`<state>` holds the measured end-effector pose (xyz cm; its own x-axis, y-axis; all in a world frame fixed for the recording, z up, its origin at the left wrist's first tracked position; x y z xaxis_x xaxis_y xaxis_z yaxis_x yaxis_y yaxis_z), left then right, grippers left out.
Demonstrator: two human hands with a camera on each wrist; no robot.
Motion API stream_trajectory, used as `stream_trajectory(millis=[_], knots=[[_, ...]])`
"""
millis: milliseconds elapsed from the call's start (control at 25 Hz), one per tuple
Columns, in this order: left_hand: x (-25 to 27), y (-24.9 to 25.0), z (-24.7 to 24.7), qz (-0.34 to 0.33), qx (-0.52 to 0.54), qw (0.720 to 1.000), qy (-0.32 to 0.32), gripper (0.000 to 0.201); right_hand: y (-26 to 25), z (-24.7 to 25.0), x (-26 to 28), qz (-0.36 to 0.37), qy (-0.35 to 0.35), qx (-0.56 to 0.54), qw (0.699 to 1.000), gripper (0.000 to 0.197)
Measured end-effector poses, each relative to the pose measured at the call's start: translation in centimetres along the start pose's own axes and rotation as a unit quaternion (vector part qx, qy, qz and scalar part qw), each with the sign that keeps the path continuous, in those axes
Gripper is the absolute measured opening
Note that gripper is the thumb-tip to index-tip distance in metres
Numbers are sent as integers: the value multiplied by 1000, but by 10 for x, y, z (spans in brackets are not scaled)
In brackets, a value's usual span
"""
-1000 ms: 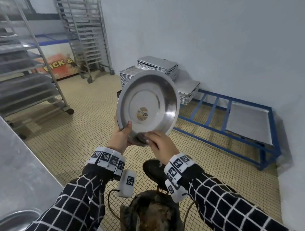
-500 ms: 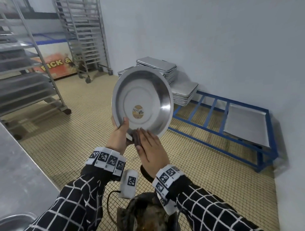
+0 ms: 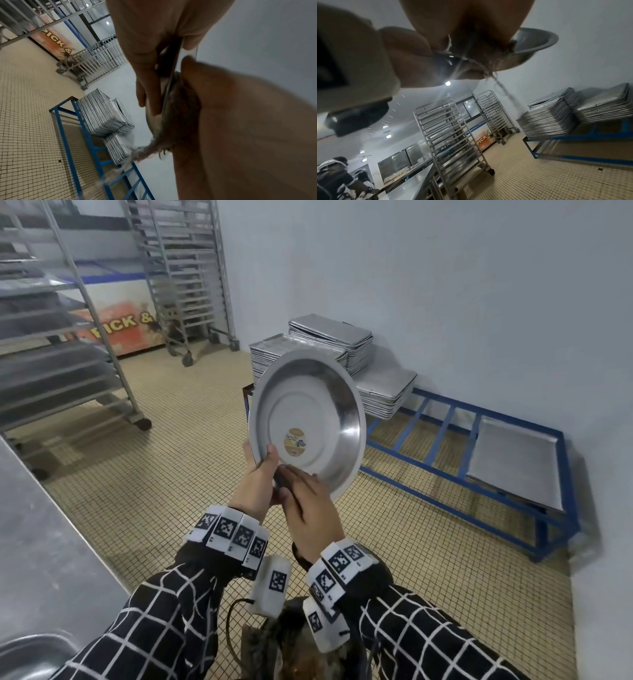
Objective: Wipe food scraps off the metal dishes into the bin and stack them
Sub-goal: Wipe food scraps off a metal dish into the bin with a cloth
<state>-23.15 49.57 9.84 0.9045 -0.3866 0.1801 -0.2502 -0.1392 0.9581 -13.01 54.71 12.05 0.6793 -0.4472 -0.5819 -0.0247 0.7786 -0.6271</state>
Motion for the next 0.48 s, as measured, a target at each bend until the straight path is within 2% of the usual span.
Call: stream_trajectory(millis=[80,200,320,400,480], knots=[[1,0,3,11,16,1000,-6,52,3,-4,-2,28,-35,35,998,48],[5,4,9,19,38,999,-13,50,35,-1,-7,77,-83,185,976,61],[10,9,10,-11,19,1000,-18,57,73,9,-10,49,-81,298,950,62],[11,7,11,-14,9,1000,-15,71,68,10,-7,28,-59,294,954,62],[9,5,12,-13,0,1000,1,83,42,-1,2,21,-50,211,976,64]])
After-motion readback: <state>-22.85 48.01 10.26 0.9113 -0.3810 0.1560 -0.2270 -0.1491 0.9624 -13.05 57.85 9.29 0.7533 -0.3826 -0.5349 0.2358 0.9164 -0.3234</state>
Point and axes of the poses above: each hand's wrist, its own x-axis away from the middle knuckle, its own z-axis out of the back of the hand, y = z × x, the point moved 9 cm from there along -x, towards the middle knuckle, and after that the axes turned 10 degrees about y, right-handed, at the moved point
